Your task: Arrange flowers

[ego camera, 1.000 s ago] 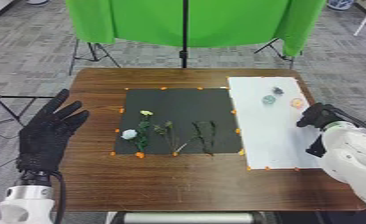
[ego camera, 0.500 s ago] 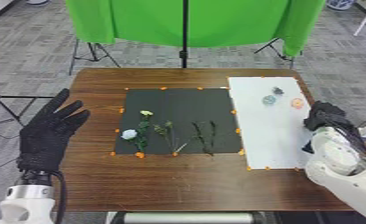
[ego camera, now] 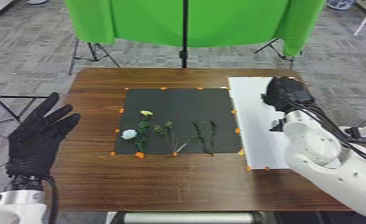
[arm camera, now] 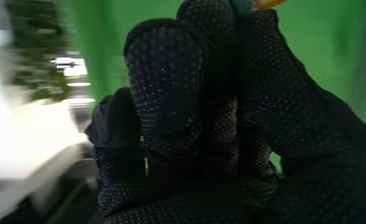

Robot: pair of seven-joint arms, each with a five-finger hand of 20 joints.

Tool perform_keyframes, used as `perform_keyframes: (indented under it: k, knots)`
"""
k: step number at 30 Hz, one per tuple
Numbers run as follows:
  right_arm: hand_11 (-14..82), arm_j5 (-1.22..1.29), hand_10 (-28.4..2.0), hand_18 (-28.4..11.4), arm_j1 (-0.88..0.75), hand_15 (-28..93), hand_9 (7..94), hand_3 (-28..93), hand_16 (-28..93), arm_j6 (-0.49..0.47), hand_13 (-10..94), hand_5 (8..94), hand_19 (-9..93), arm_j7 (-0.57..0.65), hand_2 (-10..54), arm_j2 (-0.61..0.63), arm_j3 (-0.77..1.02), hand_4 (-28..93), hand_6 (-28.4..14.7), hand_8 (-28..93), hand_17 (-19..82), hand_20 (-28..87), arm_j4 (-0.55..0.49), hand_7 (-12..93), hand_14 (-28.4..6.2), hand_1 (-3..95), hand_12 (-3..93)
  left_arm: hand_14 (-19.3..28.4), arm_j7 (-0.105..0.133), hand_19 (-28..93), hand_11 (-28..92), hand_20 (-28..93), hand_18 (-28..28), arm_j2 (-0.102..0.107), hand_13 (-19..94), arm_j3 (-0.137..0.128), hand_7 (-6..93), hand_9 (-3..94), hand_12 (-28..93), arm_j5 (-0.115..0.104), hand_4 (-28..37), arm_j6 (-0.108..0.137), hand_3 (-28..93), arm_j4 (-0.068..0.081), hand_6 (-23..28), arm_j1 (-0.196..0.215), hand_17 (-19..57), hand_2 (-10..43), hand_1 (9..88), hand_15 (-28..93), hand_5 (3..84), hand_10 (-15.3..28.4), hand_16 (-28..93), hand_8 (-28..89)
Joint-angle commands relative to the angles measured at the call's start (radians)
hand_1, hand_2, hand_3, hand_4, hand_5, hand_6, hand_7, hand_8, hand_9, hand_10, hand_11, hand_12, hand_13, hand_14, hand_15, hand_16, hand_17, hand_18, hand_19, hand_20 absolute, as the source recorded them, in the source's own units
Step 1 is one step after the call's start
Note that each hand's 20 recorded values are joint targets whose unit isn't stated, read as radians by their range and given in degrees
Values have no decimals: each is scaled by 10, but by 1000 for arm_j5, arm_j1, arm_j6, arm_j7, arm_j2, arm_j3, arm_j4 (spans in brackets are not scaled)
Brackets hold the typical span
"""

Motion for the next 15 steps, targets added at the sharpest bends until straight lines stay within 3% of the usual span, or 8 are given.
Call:
perform_keyframes:
  k: [1,8,15]
  knots:
    - [173,-13,-66,-203,256,522,937,691,234,-44,874,867,932,-88,-95,-379,-198,-283,13,29,404,370,57,209,-25,589,308,275,-11,537,227,188,284,-12,270,-2,130,346,113,-6,-240,11,800,-4,78,18,-64,53,240,509,356,191,-72,-99]
    - [185,-35,-69,-211,242,540,937,703,225,-140,867,862,932,-130,-95,-585,-213,-283,15,29,397,381,169,209,-29,578,313,275,-38,537,226,189,284,-7,271,3,131,345,113,6,-242,-3,800,1,78,-16,-64,53,239,509,355,190,-72,-99]
    - [181,-52,-64,-220,199,635,932,700,214,-254,794,845,929,-117,-95,-640,-201,-283,24,14,349,395,219,208,-46,565,361,275,-63,537,226,190,284,-4,271,7,130,346,113,13,-242,-13,798,9,78,-50,-64,54,241,510,356,190,-71,-99]
